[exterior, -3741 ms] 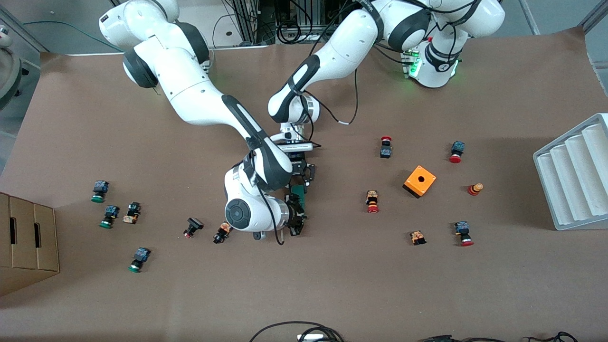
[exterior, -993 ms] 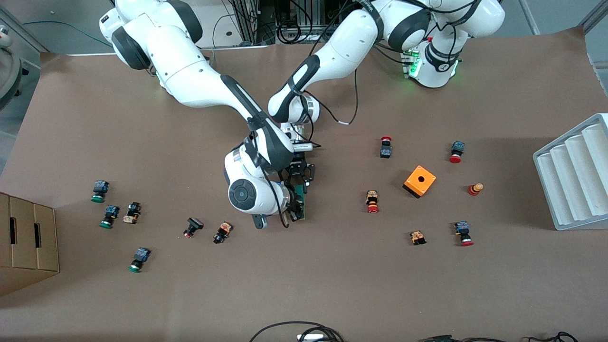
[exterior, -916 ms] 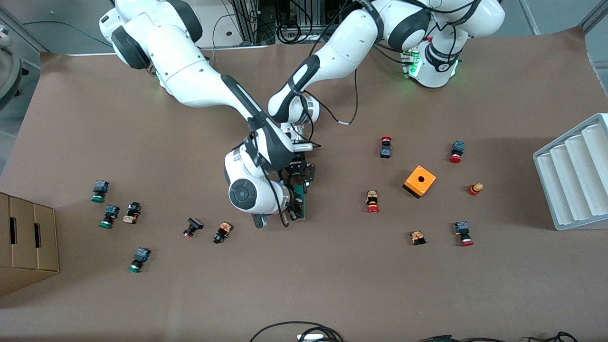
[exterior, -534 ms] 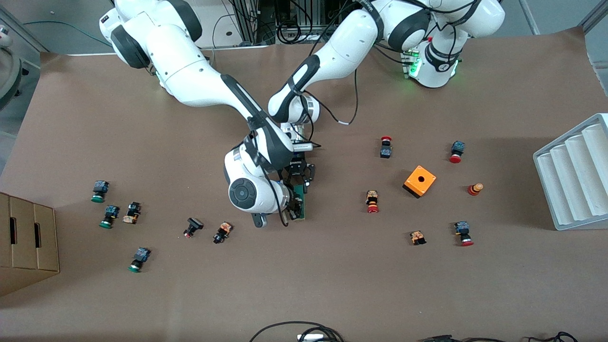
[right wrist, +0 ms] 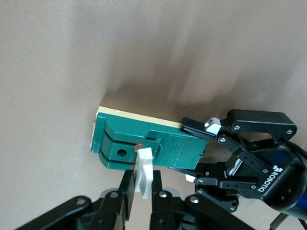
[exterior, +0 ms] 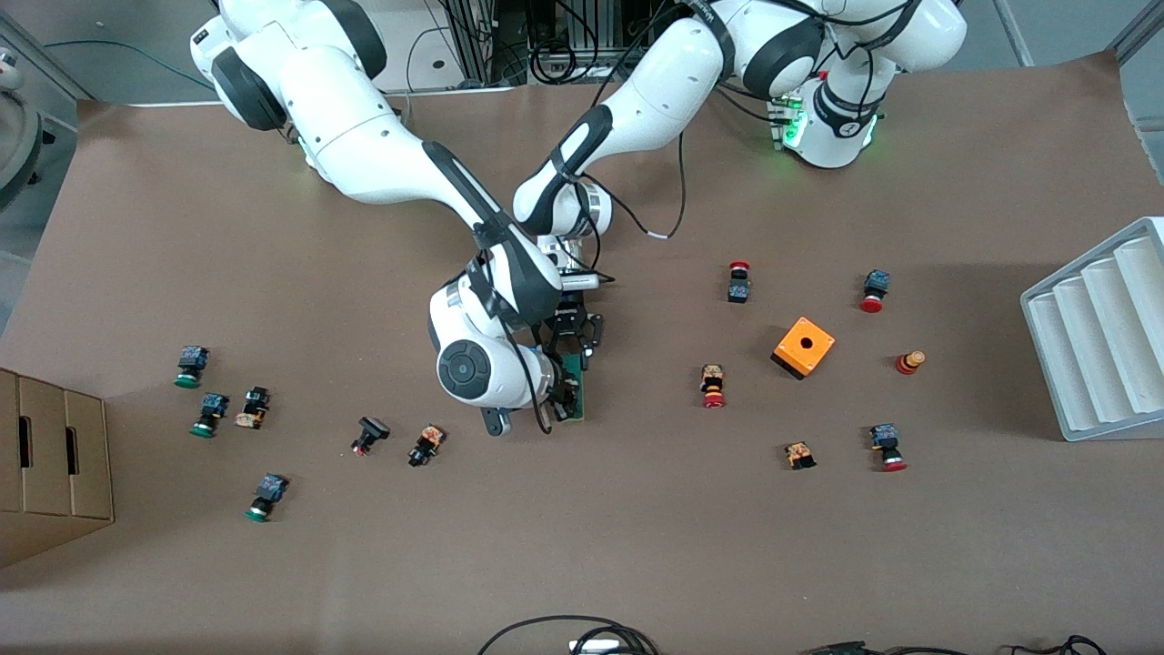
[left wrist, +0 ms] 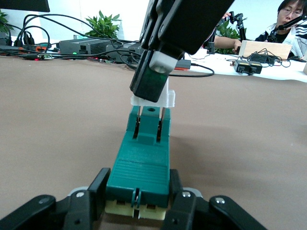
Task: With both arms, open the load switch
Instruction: 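Push the white lever down with the right gripper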
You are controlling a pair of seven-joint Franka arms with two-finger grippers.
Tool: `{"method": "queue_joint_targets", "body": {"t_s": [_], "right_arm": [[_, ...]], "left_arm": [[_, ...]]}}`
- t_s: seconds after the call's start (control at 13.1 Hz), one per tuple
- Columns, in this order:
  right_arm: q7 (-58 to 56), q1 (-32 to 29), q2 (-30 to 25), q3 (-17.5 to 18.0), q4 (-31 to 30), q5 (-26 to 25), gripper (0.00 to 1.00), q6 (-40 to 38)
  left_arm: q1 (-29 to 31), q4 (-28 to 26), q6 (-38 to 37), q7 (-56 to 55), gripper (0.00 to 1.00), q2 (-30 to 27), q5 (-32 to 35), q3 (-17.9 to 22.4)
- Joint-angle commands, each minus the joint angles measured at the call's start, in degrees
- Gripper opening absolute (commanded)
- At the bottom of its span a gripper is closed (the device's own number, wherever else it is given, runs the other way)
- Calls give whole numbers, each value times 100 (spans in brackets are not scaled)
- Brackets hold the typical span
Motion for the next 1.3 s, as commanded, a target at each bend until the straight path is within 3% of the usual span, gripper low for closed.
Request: {"method": "queue_joint_targets", "body": {"t_s": [0.0,1.22], "right_arm": [[-59,39,-430,-23,-498,-229,22,-267],[-59,206,-404,-31,-665,-255,21,23]], "left_arm": [[19,124,161,-3,55,144,32,28],[19,124,161,-3,55,153,32,28]]}}
